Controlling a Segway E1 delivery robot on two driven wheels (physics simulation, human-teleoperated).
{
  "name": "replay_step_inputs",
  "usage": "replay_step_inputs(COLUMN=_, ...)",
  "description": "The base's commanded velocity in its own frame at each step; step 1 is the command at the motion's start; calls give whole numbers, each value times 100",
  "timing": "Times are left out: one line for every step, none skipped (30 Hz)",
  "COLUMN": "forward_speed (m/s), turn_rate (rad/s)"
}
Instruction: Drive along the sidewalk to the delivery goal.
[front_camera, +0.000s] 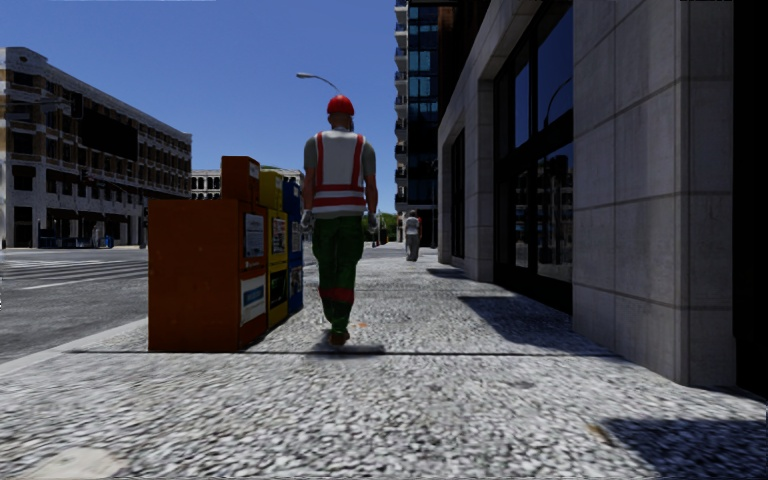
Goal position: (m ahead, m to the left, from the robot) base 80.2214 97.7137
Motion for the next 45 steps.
replay_step_inputs(forward_speed=106, turn_rate=45)
replay_step_inputs(forward_speed=106, turn_rate=52)
replay_step_inputs(forward_speed=106, turn_rate=52)
replay_step_inputs(forward_speed=106, turn_rate=56)
replay_step_inputs(forward_speed=106, turn_rate=57)
replay_step_inputs(forward_speed=106, turn_rate=57)
replay_step_inputs(forward_speed=106, turn_rate=57)
replay_step_inputs(forward_speed=106, turn_rate=56)
replay_step_inputs(forward_speed=106, turn_rate=55)
replay_step_inputs(forward_speed=106, turn_rate=55)
replay_step_inputs(forward_speed=106, turn_rate=55)
replay_step_inputs(forward_speed=106, turn_rate=55)
replay_step_inputs(forward_speed=106, turn_rate=45)
replay_step_inputs(forward_speed=106, turn_rate=0)
replay_step_inputs(forward_speed=106, turn_rate=0)
replay_step_inputs(forward_speed=106, turn_rate=0)
replay_step_inputs(forward_speed=106, turn_rate=0)
replay_step_inputs(forward_speed=106, turn_rate=0)
replay_step_inputs(forward_speed=106, turn_rate=0)
replay_step_inputs(forward_speed=106, turn_rate=0)
replay_step_inputs(forward_speed=106, turn_rate=0)
replay_step_inputs(forward_speed=106, turn_rate=0)
replay_step_inputs(forward_speed=106, turn_rate=-16)
replay_step_inputs(forward_speed=106, turn_rate=-35)
replay_step_inputs(forward_speed=106, turn_rate=-50)
replay_step_inputs(forward_speed=106, turn_rate=-57)
replay_step_inputs(forward_speed=105, turn_rate=-59)
replay_step_inputs(forward_speed=105, turn_rate=-59)
replay_step_inputs(forward_speed=105, turn_rate=-59)
replay_step_inputs(forward_speed=105, turn_rate=-59)
replay_step_inputs(forward_speed=105, turn_rate=-47)
replay_step_inputs(forward_speed=105, turn_rate=-27)
replay_step_inputs(forward_speed=105, turn_rate=-20)
replay_step_inputs(forward_speed=105, turn_rate=-18)
replay_step_inputs(forward_speed=105, turn_rate=-17)
replay_step_inputs(forward_speed=105, turn_rate=-17)
replay_step_inputs(forward_speed=105, turn_rate=-17)
replay_step_inputs(forward_speed=105, turn_rate=-17)
replay_step_inputs(forward_speed=105, turn_rate=-18)
replay_step_inputs(forward_speed=105, turn_rate=-34)
replay_step_inputs(forward_speed=105, turn_rate=-50)
replay_step_inputs(forward_speed=105, turn_rate=-53)
replay_step_inputs(forward_speed=105, turn_rate=-12)
replay_step_inputs(forward_speed=105, turn_rate=0)
replay_step_inputs(forward_speed=105, turn_rate=0)
